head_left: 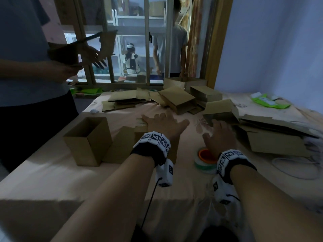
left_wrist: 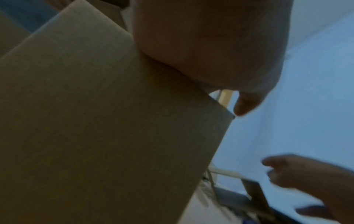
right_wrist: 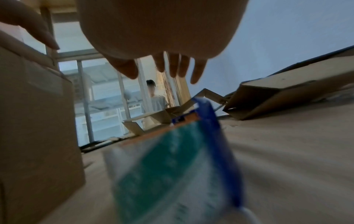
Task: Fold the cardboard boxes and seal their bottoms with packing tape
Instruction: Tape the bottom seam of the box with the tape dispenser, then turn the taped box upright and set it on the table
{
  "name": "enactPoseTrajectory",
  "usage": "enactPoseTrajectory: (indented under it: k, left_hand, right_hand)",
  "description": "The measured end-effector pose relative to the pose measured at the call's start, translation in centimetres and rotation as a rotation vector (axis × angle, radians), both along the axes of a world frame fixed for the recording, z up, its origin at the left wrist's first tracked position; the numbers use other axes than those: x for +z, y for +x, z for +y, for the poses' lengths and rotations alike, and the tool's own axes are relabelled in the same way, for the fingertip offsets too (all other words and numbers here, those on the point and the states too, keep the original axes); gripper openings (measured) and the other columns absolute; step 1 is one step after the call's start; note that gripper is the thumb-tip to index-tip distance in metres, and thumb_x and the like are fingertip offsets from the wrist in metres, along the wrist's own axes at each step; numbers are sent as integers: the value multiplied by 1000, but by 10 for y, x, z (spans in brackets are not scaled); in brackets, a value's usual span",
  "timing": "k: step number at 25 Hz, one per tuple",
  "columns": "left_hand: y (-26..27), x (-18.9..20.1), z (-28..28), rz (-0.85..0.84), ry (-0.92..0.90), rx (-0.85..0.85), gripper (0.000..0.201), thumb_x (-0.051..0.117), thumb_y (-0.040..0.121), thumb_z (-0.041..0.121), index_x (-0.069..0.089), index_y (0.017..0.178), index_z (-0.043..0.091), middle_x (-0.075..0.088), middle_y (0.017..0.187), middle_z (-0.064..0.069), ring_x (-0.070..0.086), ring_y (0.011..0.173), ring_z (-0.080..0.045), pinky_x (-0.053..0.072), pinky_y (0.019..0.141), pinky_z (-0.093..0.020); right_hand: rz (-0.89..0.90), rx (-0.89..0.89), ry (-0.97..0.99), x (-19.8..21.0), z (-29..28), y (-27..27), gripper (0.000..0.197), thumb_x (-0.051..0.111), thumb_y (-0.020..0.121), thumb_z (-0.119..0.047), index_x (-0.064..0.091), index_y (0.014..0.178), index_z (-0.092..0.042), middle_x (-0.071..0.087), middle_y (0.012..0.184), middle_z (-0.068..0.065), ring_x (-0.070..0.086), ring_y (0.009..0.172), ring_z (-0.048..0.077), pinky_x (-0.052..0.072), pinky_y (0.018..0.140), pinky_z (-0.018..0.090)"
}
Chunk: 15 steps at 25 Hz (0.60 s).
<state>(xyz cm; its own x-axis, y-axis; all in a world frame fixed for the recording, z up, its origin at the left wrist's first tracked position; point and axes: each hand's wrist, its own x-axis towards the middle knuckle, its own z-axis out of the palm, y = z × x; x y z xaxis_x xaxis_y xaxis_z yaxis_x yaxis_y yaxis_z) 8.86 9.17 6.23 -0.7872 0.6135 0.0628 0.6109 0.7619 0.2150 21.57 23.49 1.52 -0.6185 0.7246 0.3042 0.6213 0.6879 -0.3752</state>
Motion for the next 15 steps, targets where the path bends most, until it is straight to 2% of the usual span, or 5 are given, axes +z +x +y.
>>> enactPoseTrajectory:
  k: [3, 6, 11, 13, 15]
  left_hand:
    - [-5, 1, -6, -60, 389, 9, 65, 39, 91, 39, 28, 153, 21, 14, 164, -2, 17, 148, -31, 5, 117, -65]
    - [-9, 11, -28, -215, 723, 39, 77, 56, 88, 2, 24, 155, 23, 15, 163, -4, 17, 149, -26, 21, 121, -41]
    - [-32, 1, -64, -135, 365, 237, 109, 69, 67, 71, 25, 152, 19, 27, 156, -12, 31, 142, -33, 32, 114, -46]
    - [-34, -4, -72, -373, 490, 325, 108, 72, 65, 71, 36, 145, 8, 46, 143, -14, 49, 125, -32, 44, 99, -39]
    - [-38, -4, -75, -481, 590, 332, 74, 74, 73, 62, 55, 117, 5, 61, 117, -12, 58, 101, -29, 47, 84, -33]
  right_hand:
    - [262, 213, -89, 19, -23, -24, 30, 48, 96, -32, 63, 115, -14, 62, 107, 6, 58, 99, 24, 44, 80, 32]
    - [425, 380, -237, 18, -61, -54, 26, 54, 96, -34, 70, 104, -15, 64, 94, -2, 58, 85, 14, 41, 71, 26]
    - [469, 97, -365, -2, -74, -74, 38, 59, 86, -52, 72, 90, -16, 68, 86, 3, 62, 83, 20, 44, 70, 28]
    - [479, 91, -398, -2, -75, -76, 43, 59, 88, -49, 67, 69, -12, 63, 68, 6, 59, 70, 24, 42, 63, 30]
    - [472, 91, -402, 4, -80, -76, 49, 59, 89, -45, 61, 59, -7, 56, 57, 8, 53, 59, 25, 38, 56, 31]
